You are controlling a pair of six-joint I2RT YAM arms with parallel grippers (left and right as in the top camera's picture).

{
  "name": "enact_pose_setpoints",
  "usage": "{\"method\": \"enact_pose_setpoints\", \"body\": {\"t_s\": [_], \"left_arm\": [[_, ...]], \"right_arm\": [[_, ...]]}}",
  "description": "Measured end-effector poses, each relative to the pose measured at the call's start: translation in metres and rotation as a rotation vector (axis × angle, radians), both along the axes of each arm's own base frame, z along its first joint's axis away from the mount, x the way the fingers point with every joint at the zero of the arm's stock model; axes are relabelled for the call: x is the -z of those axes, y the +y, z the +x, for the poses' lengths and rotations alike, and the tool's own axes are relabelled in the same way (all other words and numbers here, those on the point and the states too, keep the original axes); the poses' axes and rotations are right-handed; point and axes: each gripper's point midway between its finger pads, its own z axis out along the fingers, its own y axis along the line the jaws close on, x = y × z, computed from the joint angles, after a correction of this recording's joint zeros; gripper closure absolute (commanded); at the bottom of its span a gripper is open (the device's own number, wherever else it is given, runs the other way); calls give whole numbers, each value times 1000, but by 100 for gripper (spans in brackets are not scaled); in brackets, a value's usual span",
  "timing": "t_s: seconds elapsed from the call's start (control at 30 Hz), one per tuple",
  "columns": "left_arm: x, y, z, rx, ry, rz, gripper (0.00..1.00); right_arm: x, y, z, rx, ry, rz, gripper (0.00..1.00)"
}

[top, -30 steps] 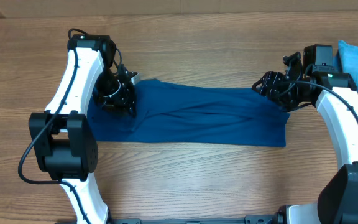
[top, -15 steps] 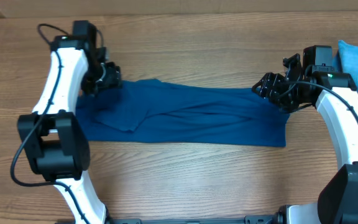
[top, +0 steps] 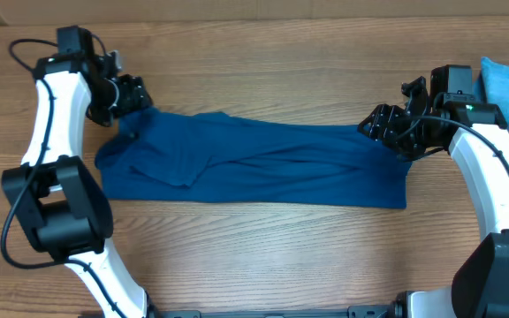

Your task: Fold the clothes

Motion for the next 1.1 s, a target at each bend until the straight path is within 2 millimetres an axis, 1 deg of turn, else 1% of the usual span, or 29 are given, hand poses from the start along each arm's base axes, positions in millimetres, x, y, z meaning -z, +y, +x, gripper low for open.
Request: {"method": "enact_pose_setpoints", "body": {"t_s": [0.07,0.13,0.2,0.3,0.33,0.47,0.5,0.57,0.67,0.7,0.83,0.87,0.93,1.1], "left_arm": [[9,-12,0,42,13,-19,25],[24,-24,0,75,42,-37,26],[36,-31,-2,94,69,-48,26],[48,-39,-3,110,97,-66,28],[50,-40,-4,111,100,-76,30],[49,-45,-1,118,87,-109,44],[48,-46,3,122,68,-110,47],[46,-45,13,125,25,-103,48],[43,-43,27,126,-38,-89,47],[41,-40,35,122,-72,-76,47],[38,-35,47,111,-121,-52,46],[38,-32,48,104,-122,-44,44],[40,-28,47,87,-112,-26,44],[50,-18,22,33,16,1,42]], "right_arm": [[0,0,0,0,0,0,26],[0,0,0,0,0,0,26],[0,0,0,0,0,0,26],[0,0,-1,0,4,0,26],[0,0,-1,0,5,0,26],[0,0,-1,0,5,0,26],[0,0,-1,1,6,0,26],[0,0,-1,0,5,1,26],[0,0,-1,0,6,1,25],[0,0,-1,0,6,0,25],[0,0,-1,0,6,0,25],[0,0,-1,1,6,1,25],[0,0,-1,0,5,0,25],[0,0,-1,0,6,1,25]]}}
